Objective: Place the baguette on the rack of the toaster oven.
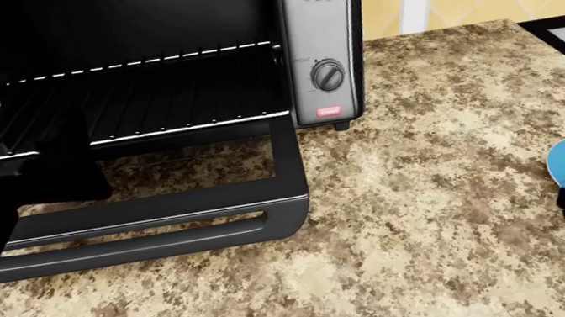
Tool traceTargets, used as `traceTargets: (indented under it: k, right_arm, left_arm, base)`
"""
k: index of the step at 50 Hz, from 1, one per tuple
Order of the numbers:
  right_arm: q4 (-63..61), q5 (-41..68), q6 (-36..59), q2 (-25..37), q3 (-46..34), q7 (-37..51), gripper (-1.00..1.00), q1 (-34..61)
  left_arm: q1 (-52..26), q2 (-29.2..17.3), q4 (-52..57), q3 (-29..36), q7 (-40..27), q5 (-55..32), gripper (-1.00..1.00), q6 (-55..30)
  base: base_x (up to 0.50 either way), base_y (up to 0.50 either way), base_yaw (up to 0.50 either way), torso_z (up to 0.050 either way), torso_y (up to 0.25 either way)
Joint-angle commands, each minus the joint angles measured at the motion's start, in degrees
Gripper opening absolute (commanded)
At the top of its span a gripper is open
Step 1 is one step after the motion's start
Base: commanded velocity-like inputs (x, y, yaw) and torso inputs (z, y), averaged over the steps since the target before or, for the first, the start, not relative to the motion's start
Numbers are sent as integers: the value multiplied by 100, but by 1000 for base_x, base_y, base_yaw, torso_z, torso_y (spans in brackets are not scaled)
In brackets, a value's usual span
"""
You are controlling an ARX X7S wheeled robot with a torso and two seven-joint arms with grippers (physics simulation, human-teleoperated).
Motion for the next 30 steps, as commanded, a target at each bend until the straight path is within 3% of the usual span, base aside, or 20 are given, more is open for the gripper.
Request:
traceTargets:
  k: [1,30]
  right_arm:
    - [35,-140,-11,-164,102,-184,100,-63]
    - [67,-170,-79,-219,93,-195,100,-165]
  left_arm:
    - [37,85,-35,-115,176,68,100,109]
    - [76,25,-51,-50,155,39,100,223]
  base:
    - [0,0,0,0,0]
    - [0,0,0,0,0]
